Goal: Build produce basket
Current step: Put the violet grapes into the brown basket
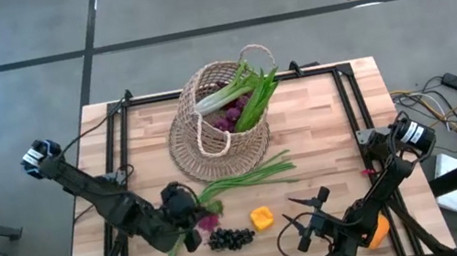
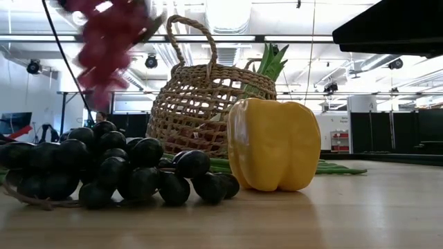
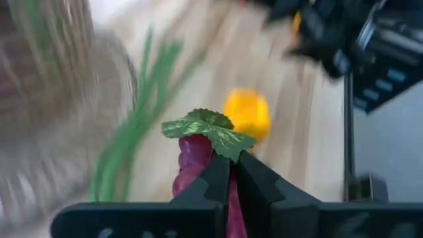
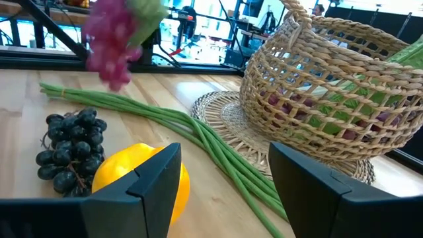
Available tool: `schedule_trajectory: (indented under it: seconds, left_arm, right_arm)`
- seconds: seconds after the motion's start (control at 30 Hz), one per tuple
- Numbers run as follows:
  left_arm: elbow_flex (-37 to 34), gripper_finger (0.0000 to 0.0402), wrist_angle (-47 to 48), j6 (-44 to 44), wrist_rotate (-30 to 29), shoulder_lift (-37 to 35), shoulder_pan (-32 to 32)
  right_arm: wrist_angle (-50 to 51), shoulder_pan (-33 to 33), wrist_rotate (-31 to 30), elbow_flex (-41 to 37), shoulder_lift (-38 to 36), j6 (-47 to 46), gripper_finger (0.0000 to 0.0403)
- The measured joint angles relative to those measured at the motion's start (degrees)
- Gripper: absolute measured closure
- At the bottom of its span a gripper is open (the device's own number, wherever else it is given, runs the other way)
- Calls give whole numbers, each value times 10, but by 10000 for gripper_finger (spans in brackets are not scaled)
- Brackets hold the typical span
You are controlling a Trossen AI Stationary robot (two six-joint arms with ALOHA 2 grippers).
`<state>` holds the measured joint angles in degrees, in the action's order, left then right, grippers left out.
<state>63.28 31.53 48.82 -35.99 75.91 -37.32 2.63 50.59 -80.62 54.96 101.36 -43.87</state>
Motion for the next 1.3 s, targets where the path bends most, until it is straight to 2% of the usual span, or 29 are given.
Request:
schedule_trajectory:
  seconds: [0.1, 0.33, 0.5, 0.7, 0.87, 1.0, 1.17, 1.3]
  left_arm:
    - [22, 400, -65, -119, -32, 1, 25]
    - [56, 400, -322, -467, -33, 10, 137]
    - [80, 400, -406, -616, -22, 11, 245]
    - [67, 400, -393, -621, 86, 11, 391]
    - [40, 400, -320, -561, 161, 21, 463]
    - [26, 400, -235, -522, 179, 27, 474]
    - [26, 400, -131, -515, 182, 44, 468]
    - [22, 400, -120, -492, 183, 73, 467]
  right_arm:
    - [0, -1, 0, 0, 0, 0, 182]
    - [0, -7, -4, 0, 0, 0, 182]
    - [0, -8, -4, 0, 0, 0, 182]
    - [0, -8, -4, 0, 0, 0, 182]
    - [0, -8, -3, 0, 0, 0, 182]
    - [0, -8, 1, 0, 0, 0, 182]
    - [0, -8, 1, 0, 0, 0, 182]
    - [0, -8, 1, 0, 0, 0, 182]
